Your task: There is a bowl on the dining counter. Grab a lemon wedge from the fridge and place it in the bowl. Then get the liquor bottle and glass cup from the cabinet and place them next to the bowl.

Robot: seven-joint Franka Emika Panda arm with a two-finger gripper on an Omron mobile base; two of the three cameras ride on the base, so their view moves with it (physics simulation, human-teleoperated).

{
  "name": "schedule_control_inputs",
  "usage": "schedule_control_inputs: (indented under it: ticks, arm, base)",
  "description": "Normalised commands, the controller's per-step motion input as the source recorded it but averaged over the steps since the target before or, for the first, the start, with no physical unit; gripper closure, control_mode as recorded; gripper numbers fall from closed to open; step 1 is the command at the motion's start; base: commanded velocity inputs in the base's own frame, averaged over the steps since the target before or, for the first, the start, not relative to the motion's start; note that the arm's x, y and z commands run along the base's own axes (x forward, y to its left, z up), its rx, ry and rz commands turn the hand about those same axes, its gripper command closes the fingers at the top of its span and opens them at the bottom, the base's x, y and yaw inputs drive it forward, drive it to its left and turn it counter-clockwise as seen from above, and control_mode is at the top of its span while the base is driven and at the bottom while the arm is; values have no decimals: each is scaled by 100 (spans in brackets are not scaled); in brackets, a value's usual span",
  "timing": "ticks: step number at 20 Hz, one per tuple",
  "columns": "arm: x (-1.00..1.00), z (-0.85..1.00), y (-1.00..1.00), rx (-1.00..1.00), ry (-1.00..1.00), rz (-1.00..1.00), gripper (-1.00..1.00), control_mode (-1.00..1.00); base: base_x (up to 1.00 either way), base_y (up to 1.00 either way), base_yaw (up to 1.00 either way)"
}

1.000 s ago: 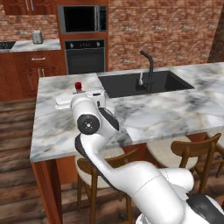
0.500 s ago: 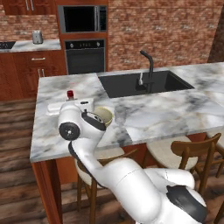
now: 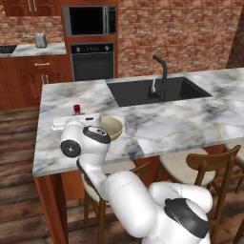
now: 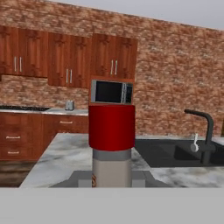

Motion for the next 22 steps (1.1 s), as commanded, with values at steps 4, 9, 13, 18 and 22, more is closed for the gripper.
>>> schedule_control_inputs:
  ticks: [4, 9, 13, 18, 22]
  arm:
    - [44, -10, 0, 0, 0, -7, 100, -100]
    - [32, -19, 0, 0, 1, -9, 100, -100]
    - [16, -23, 0, 0, 0, -10, 100, -100]
    - [9, -14, 5, 0, 0, -10, 100, -100]
    - [13, -9, 7, 0, 0, -10, 100, -100]
  base:
    - [0, 0, 0]
    - [0, 0, 0]
    - [0, 0, 0]
    - [0, 0, 0]
    - [0, 0, 0]
